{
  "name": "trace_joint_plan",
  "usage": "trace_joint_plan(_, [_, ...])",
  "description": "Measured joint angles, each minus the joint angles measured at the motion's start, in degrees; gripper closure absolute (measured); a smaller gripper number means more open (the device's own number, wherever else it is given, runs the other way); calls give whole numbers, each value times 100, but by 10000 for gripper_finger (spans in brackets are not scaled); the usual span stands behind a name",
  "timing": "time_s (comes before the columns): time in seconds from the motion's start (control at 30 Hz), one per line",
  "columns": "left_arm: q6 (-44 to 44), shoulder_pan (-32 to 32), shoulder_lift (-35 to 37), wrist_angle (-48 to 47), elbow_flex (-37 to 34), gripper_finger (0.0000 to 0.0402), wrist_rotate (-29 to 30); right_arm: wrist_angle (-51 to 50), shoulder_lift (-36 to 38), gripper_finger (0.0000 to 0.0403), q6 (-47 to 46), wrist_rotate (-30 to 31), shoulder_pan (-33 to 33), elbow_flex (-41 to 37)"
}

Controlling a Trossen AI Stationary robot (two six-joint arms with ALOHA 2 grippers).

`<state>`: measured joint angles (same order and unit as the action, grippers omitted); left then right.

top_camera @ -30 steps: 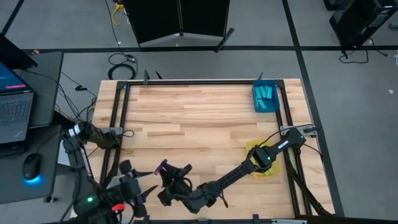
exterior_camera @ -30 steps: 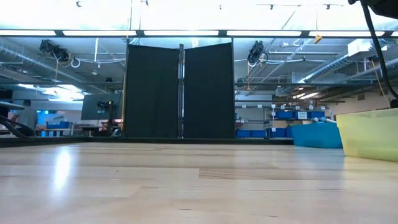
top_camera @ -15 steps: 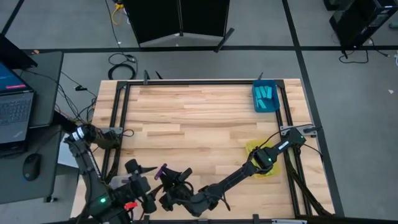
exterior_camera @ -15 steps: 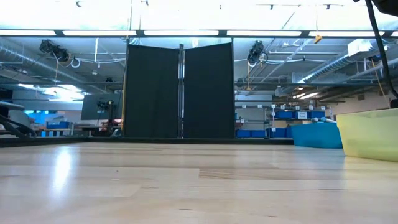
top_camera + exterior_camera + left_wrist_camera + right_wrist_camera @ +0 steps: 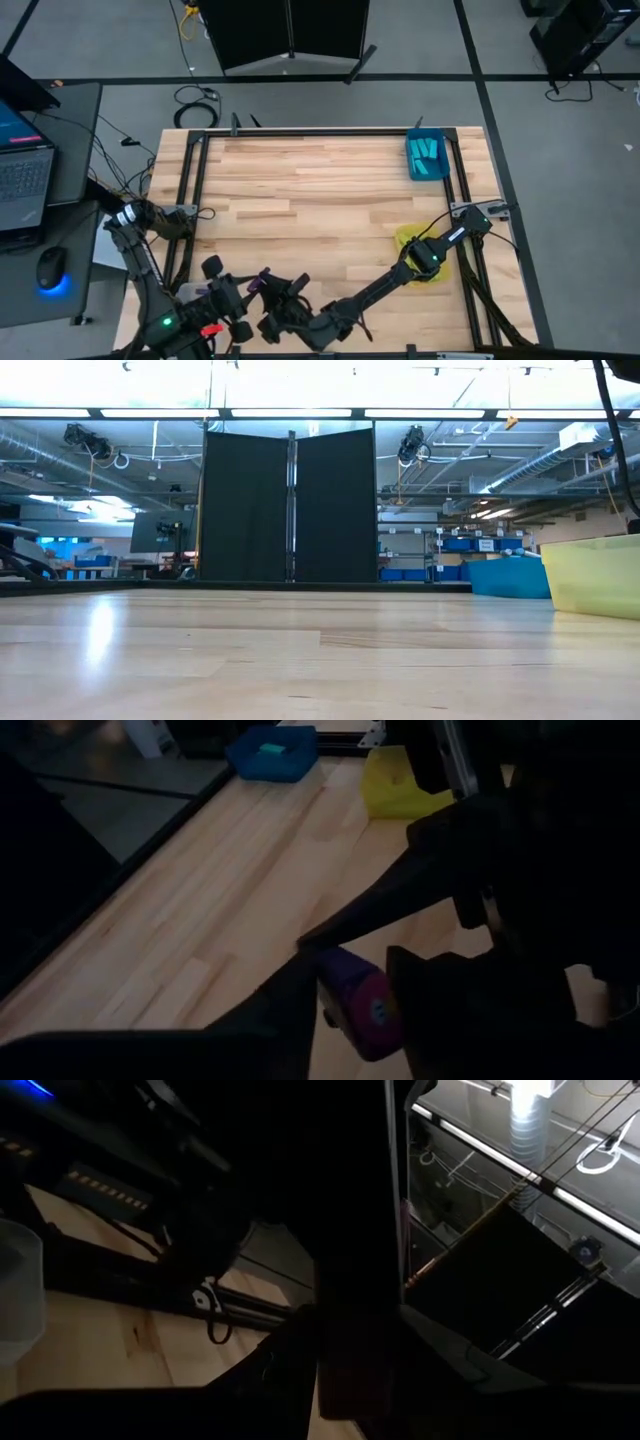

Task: Sort blocks
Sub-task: Put the violet block into the transparent bin

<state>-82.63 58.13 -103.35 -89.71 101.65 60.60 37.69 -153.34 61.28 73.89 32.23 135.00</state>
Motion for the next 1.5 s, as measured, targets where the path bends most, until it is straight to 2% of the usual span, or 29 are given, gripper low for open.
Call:
trace_joint_plan(0.33, [-53,-2,13,-33,0,336,-243,3,-13,275,26,46,11,-4])
trace_joint_plan(0.53, [-39,0,13,-36,0,337,-329,3,-13,273,39,41,11,-4])
trace_joint_plan(0.73, [31,48,13,-33,0,337,-337,13,-13,251,-66,-45,7,-4])
trace_joint_plan(1.23, [112,166,162,-28,0,337,-396,232,-13,157,-179,152,12,-4])
trace_joint_plan(1.37, [256,166,298,-19,0,337,-455,-61,-8,145,-579,133,78,0])
trace_joint_plan(1.5, [499,187,500,-24,0,337,-575,-686,-8,145,-1384,-112,162,0])
